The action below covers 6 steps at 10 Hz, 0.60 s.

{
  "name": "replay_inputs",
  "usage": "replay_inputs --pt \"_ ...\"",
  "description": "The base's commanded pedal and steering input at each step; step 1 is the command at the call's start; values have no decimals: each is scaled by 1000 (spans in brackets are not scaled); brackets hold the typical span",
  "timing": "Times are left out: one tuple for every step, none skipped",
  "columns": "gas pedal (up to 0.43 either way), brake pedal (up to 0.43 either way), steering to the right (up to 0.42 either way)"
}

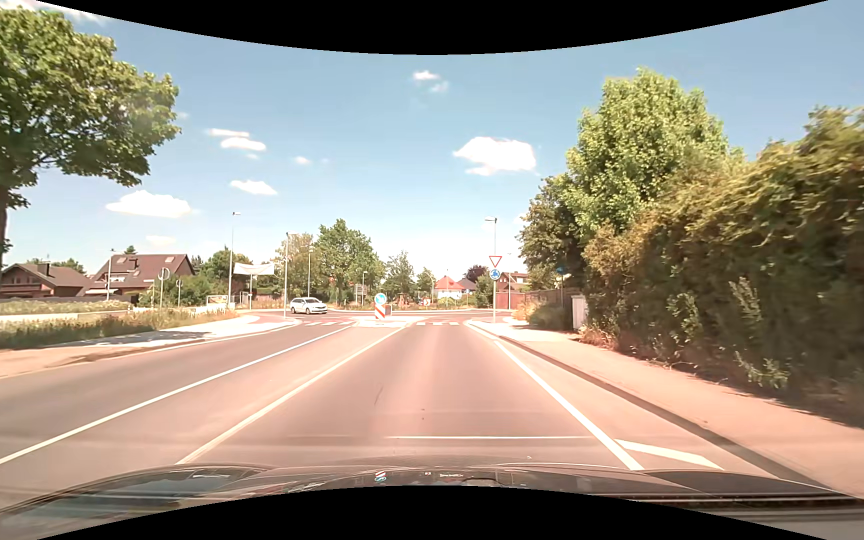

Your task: Follow the waypoints while adhering to traffic rules and regulations

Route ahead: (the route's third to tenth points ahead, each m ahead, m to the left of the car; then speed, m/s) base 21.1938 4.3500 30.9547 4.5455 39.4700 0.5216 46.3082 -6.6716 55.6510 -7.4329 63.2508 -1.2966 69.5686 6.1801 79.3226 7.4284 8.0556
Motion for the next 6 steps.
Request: replay_inputs --pt "59 0 0" --pt "59 0 0" --pt "59 0 0" --pt "59 0 0" --pt "59 0 0" --pt "59 0 0"
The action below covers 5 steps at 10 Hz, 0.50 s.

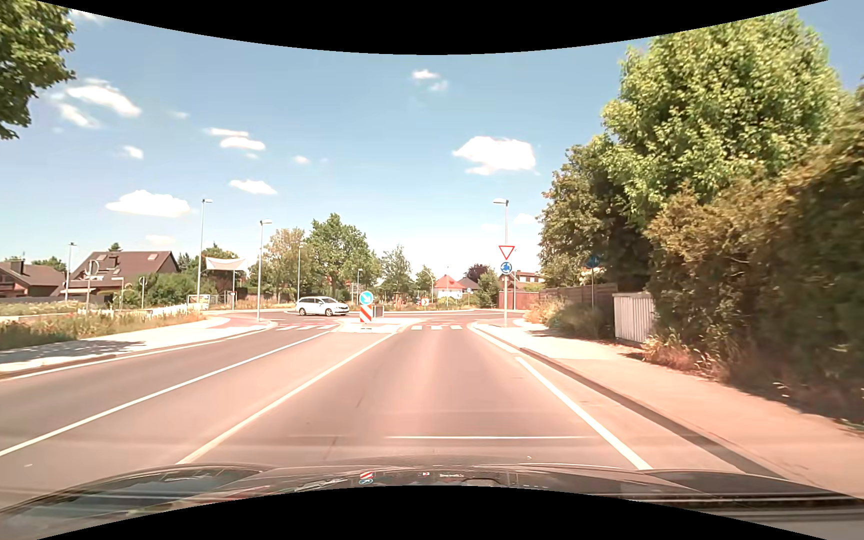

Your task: Follow the waypoints while adhering to traffic rules and regulations

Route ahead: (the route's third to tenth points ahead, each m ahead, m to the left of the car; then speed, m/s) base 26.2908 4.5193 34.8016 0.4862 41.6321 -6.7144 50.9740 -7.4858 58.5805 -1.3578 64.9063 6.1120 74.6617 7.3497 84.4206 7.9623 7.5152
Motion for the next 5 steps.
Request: replay_inputs --pt "59 0 0" --pt "59 0 0" --pt "59 0 0" --pt "59 0 0" --pt "59 0 0"
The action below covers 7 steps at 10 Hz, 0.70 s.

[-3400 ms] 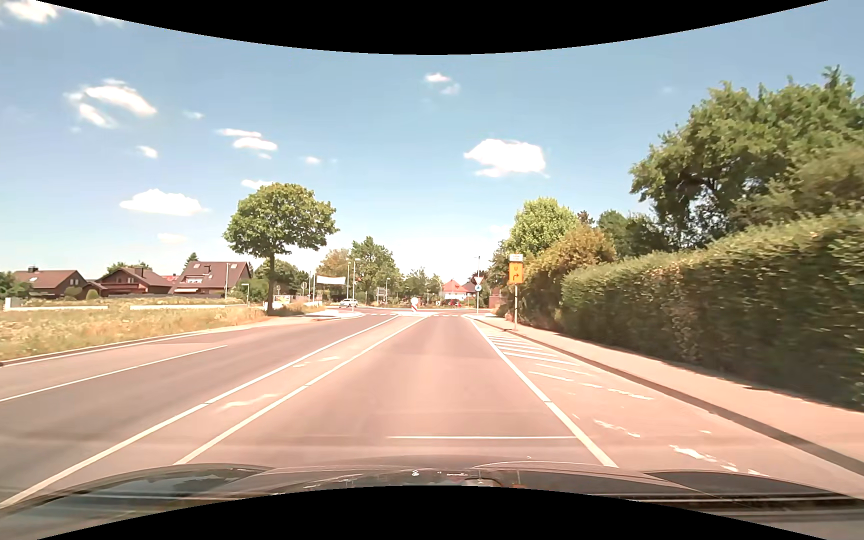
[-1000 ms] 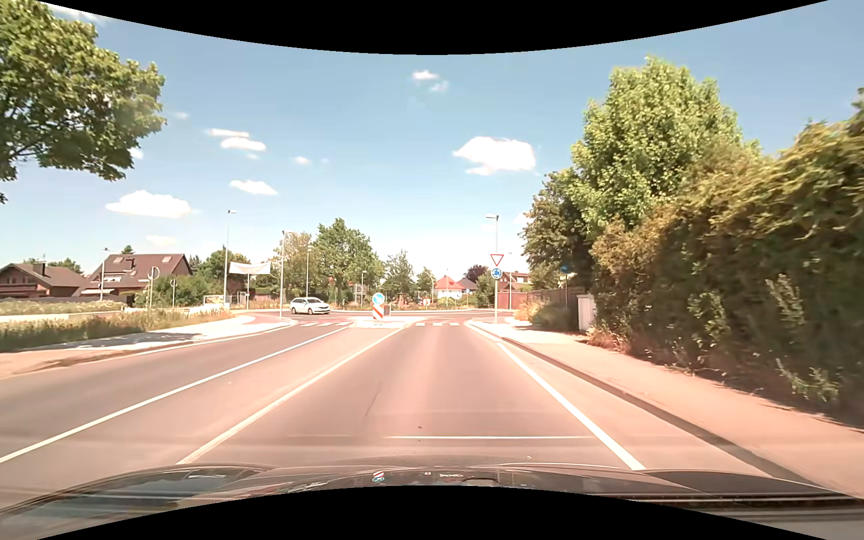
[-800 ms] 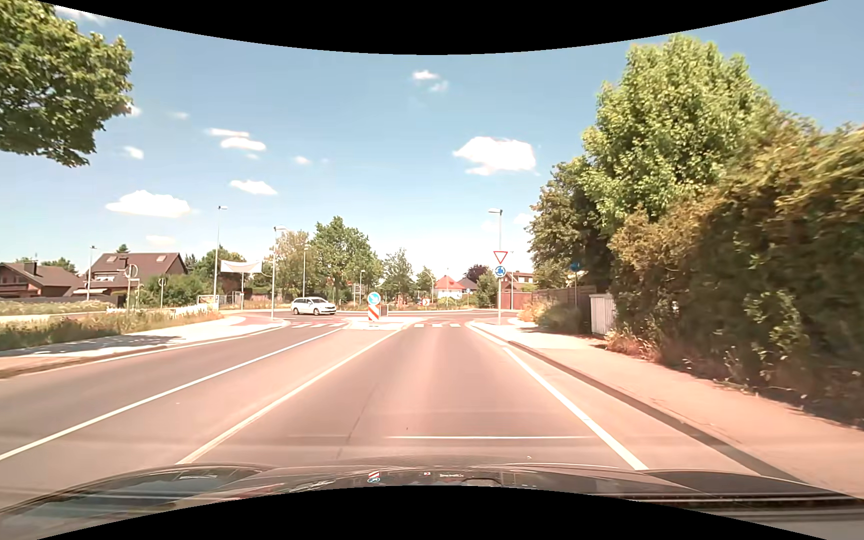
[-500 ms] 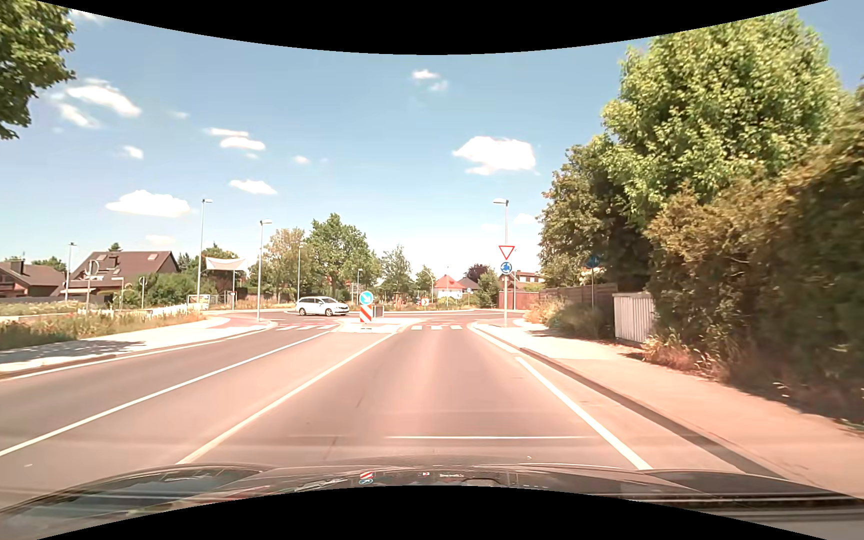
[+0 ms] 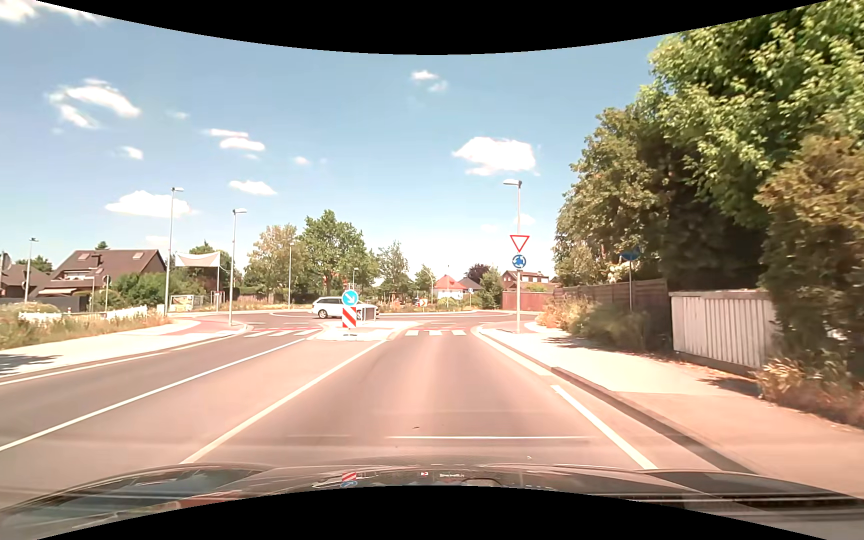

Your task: Follow the waypoints while adhering to traffic rules and regulations

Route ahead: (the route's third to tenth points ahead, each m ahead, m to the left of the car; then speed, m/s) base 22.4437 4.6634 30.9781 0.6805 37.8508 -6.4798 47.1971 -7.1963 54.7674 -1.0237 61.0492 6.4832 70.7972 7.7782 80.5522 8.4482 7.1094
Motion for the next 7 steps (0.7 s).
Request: replay_inputs --pt "59 0 0" --pt "59 0 0" --pt "59 0 0" --pt "59 0 -1" --pt "59 0 -6" --pt "59 0 -9" --pt "67 0 -11"
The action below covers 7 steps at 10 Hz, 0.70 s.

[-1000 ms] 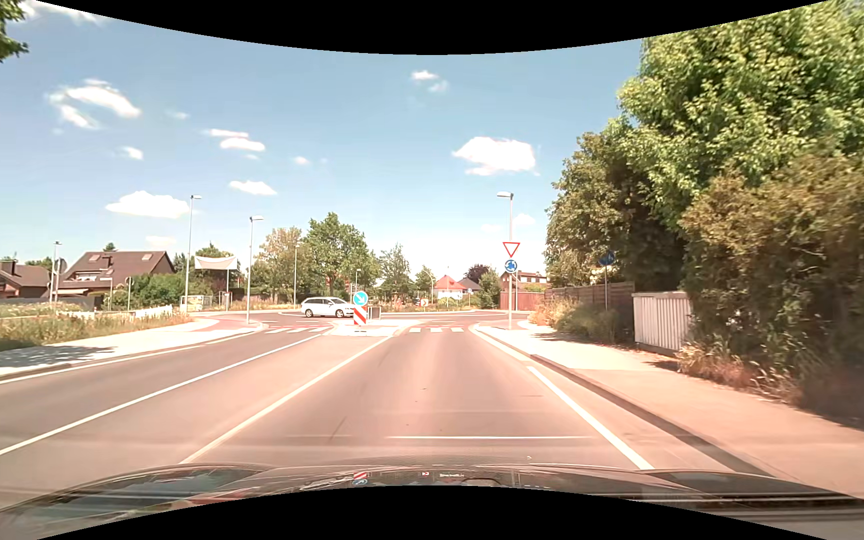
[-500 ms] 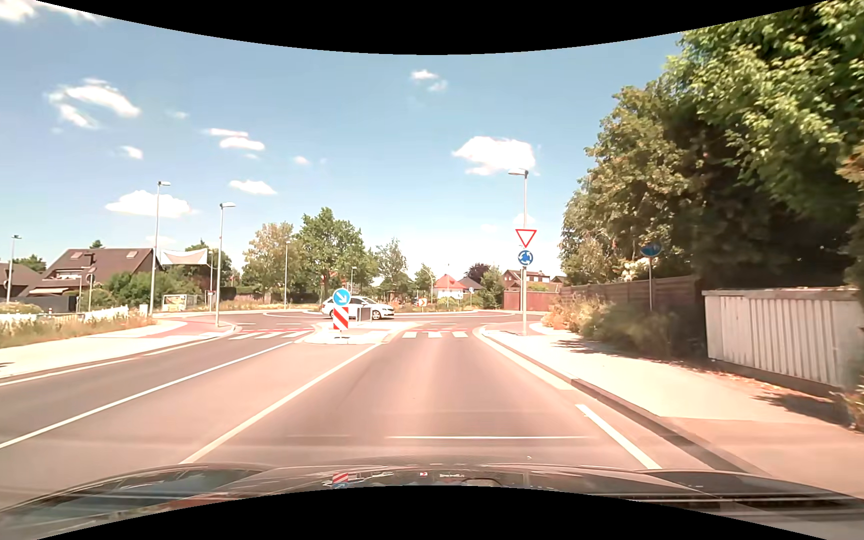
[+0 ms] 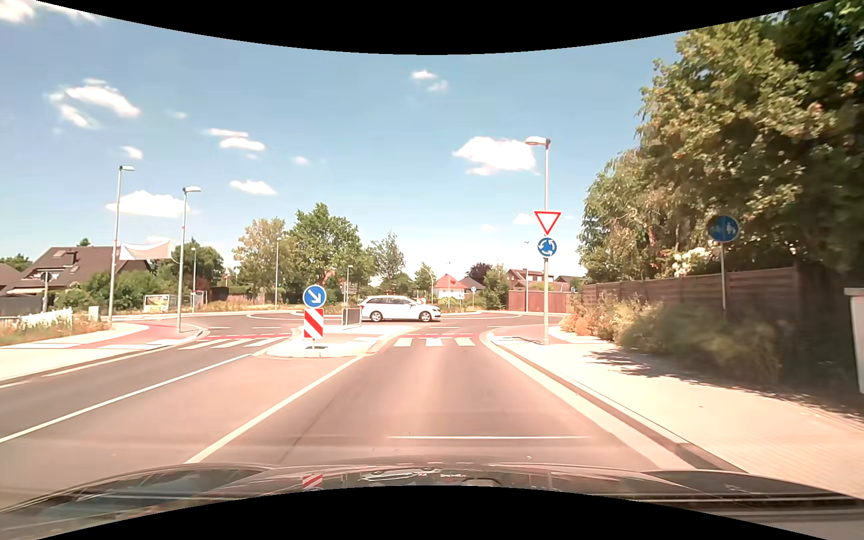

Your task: Follow the waypoints while adhering to traffic rules and regulations

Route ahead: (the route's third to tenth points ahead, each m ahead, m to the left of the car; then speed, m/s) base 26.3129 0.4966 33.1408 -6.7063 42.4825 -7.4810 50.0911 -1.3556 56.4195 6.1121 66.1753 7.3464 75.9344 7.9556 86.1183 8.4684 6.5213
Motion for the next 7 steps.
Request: replay_inputs --pt "67 0 -11" --pt "67 0 -11" --pt "67 0 -11" --pt "67 0 -11" --pt "67 0 -11" --pt "67 0 -12" --pt "67 0 -11"
